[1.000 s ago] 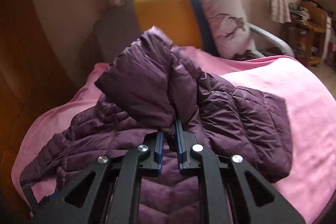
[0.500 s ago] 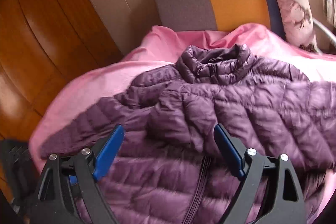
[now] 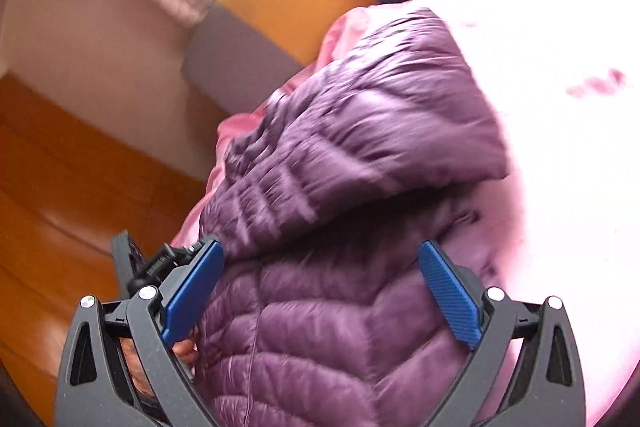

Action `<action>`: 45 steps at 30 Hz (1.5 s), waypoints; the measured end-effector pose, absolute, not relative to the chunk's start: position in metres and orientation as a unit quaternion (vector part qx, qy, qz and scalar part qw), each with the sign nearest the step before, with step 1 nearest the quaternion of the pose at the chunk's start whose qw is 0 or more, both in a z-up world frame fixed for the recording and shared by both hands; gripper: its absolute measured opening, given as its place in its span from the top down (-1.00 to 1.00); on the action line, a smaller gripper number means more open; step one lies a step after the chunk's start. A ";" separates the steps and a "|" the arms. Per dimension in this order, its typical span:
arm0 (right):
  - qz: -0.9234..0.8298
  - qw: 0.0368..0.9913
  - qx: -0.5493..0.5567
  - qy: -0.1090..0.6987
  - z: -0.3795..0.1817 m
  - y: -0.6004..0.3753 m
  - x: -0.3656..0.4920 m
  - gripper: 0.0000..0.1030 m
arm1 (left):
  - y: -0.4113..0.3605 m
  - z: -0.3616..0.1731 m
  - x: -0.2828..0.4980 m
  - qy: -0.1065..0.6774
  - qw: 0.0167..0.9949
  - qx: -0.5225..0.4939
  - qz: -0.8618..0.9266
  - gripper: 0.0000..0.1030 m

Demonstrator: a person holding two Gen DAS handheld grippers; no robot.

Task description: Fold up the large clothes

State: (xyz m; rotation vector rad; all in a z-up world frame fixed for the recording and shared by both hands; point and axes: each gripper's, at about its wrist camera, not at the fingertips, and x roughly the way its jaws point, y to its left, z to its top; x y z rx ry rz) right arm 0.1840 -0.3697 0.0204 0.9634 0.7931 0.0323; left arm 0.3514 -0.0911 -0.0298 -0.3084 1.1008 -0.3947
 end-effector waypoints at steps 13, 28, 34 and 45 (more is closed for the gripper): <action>0.022 0.796 0.494 0.349 0.004 -0.394 0.200 -0.90 | -0.015 0.001 0.335 0.456 0.867 -0.156 -0.127 0.83; -0.039 0.869 0.363 0.335 0.075 -0.387 0.228 -0.78 | -0.006 -0.004 0.313 0.425 0.889 -0.131 -0.113 0.83; -0.024 0.816 0.452 0.360 0.039 -0.435 0.215 -0.73 | 0.019 -0.022 0.309 0.442 0.882 -0.139 -0.084 0.83; -0.071 0.823 0.370 0.425 0.025 -0.440 0.317 -0.15 | 0.053 -0.011 0.280 0.430 0.890 -0.142 -0.054 0.86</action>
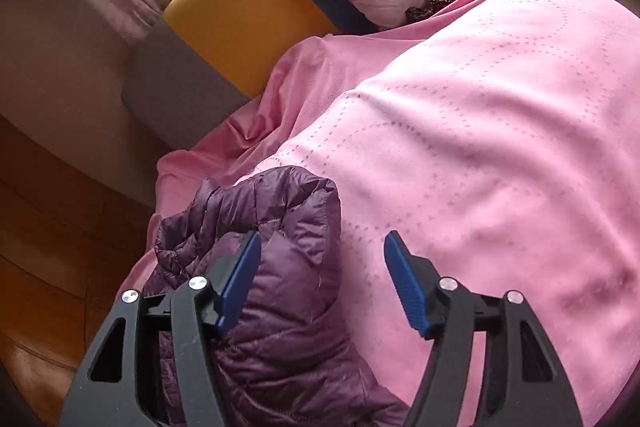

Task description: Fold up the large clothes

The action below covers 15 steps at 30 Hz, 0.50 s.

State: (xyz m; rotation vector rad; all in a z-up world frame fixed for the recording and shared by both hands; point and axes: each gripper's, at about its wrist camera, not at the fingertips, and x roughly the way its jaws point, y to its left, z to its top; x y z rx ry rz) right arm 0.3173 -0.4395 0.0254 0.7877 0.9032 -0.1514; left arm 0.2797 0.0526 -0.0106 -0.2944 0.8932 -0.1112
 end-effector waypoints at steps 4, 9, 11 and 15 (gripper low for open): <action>-0.057 0.833 0.283 0.472 0.015 -0.400 0.348 0.17 | 0.049 -0.010 0.274 0.430 0.892 -0.126 -0.057 0.86; -0.157 0.847 0.150 0.486 0.001 -0.401 0.334 0.98 | 0.031 0.010 0.278 0.409 0.898 -0.127 -0.099 0.86; -0.213 0.826 0.165 0.495 -0.014 -0.432 0.321 1.00 | 0.017 0.021 0.278 0.398 0.902 -0.116 -0.119 0.86; -0.216 0.817 0.248 0.474 -0.015 -0.477 0.285 1.00 | -0.013 0.020 0.284 0.402 0.902 -0.078 -0.141 0.86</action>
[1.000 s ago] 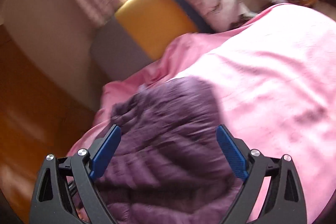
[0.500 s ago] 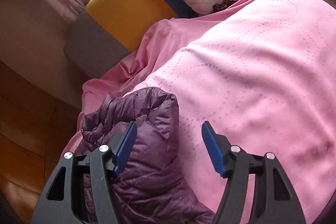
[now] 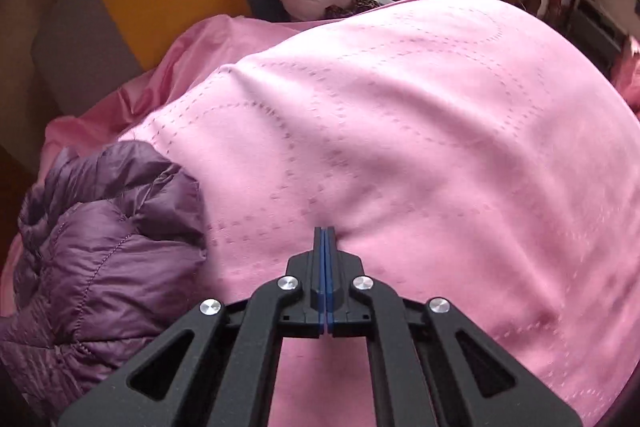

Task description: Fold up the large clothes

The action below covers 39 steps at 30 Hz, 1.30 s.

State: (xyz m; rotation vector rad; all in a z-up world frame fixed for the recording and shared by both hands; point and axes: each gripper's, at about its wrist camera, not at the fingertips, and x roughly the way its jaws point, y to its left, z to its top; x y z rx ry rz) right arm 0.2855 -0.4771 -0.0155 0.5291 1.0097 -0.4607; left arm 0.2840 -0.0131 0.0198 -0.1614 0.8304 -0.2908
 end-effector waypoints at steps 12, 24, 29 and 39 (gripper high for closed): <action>-0.041 0.839 0.185 0.509 0.007 -0.388 0.338 0.30 | 0.011 0.004 0.274 0.417 0.899 -0.085 -0.103 0.86; -0.189 0.822 0.233 0.485 -0.010 -0.456 0.279 0.99 | -0.060 -0.011 0.308 0.434 0.890 -0.040 -0.132 0.86; -0.180 0.865 0.251 0.395 0.041 -0.456 0.247 -0.13 | -0.053 -0.025 0.301 0.456 0.881 -0.049 -0.119 0.86; -0.058 0.886 0.226 0.401 0.047 -0.348 0.284 -0.38 | -0.010 0.005 0.300 0.400 0.892 -0.167 -0.130 -0.64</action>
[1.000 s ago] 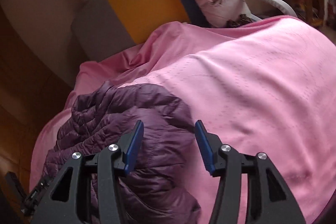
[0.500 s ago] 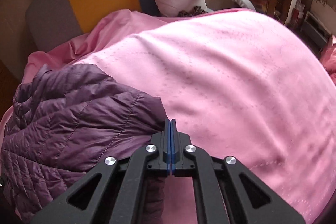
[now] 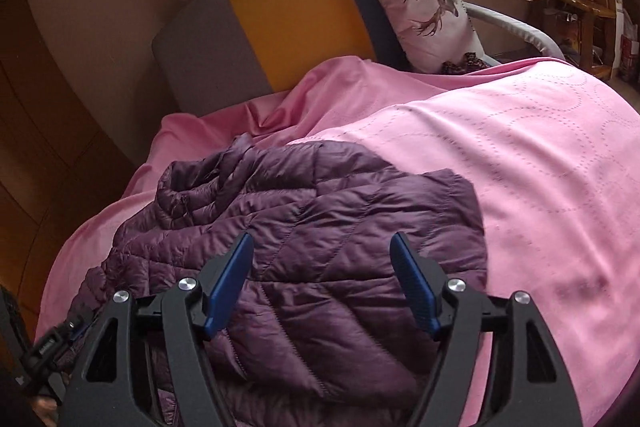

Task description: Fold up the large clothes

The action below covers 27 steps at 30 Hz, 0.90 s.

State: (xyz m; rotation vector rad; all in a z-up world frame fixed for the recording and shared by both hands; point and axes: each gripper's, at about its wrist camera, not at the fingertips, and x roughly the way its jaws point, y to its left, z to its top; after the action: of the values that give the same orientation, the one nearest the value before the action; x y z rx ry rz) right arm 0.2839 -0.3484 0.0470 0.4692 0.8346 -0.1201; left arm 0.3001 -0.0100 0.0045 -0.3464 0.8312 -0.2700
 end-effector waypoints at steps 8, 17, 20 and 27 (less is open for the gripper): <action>-0.068 0.878 0.220 0.420 0.031 -0.344 0.286 -0.49 | -0.052 -0.023 0.355 0.471 0.853 -0.136 -0.183 0.88; -0.043 0.868 0.151 0.471 -0.011 -0.306 0.297 -0.55 | -0.018 -0.035 0.309 0.462 0.862 -0.155 -0.143 0.92; -0.066 0.873 0.096 0.474 -0.021 -0.289 0.303 -0.56 | -0.027 -0.046 0.315 0.479 0.859 -0.125 -0.130 0.77; -0.045 0.875 0.142 0.460 0.011 -0.290 0.287 -0.74 | 0.014 -0.015 0.277 0.435 0.879 -0.177 -0.084 0.24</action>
State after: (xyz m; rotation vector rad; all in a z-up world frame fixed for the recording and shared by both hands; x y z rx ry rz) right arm 0.2867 -0.2895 0.0111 0.2967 0.9596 -0.0948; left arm 0.2771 0.0141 -0.0147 -0.3701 0.9078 -0.1762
